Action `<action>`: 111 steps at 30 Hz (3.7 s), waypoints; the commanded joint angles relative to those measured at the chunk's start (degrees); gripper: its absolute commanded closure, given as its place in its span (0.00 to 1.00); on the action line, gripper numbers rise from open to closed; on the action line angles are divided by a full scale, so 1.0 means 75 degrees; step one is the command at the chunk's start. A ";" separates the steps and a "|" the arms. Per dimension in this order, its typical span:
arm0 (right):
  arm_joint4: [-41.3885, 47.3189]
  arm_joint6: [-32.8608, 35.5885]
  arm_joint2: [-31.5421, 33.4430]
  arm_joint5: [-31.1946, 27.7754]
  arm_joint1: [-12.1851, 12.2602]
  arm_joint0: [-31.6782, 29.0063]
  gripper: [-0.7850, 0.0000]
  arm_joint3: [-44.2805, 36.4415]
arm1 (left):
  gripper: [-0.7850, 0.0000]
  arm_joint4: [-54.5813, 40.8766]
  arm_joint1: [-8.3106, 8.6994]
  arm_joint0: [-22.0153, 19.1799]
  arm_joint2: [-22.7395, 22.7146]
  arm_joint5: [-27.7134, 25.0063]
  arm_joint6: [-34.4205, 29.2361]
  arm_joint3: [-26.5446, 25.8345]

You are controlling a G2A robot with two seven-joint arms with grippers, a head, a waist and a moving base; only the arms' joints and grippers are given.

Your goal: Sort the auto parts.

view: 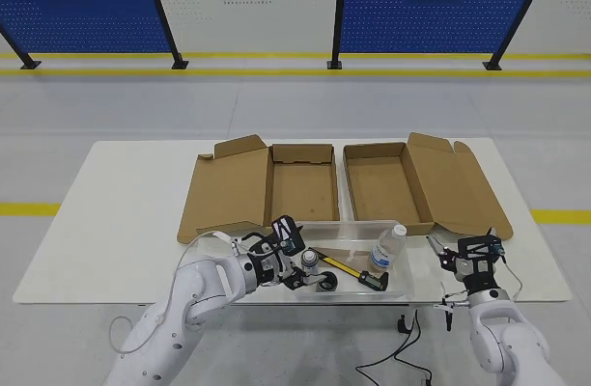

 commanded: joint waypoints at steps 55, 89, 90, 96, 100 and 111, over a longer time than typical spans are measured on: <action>0.0000 0.0000 0.0000 0.0000 0.0000 0.0000 0.00 0.0000 | 0.40 -0.1678 -0.0805 -0.4193 0.3322 0.0375 -0.4905 0.3341; 0.0000 0.0000 0.0000 0.0000 0.0000 0.0000 0.00 0.0000 | 0.90 -0.1938 -0.0974 -0.4409 0.3730 0.0270 -0.4709 0.4135; 0.0000 0.0000 0.0000 0.0000 0.0000 0.0000 0.00 0.0000 | 0.98 -0.1944 -0.0976 -0.4411 0.3727 0.0284 -0.4698 0.4123; 0.0000 0.0000 0.0000 0.0000 0.0000 0.0000 0.00 0.0000 | 1.00 -0.1947 -0.0953 -0.4407 0.3633 0.0384 -0.4658 0.3944; 0.0000 0.0000 0.0000 0.0000 0.0000 0.0000 0.00 0.0000 | 1.00 -0.1959 -0.0910 -0.4371 0.3501 0.0445 -0.4628 0.3701; 0.0000 0.0000 0.0000 0.0000 0.0000 0.0000 0.00 0.0000 | 1.00 -0.2179 -0.0611 -0.3879 0.2613 0.0706 -0.4584 0.2328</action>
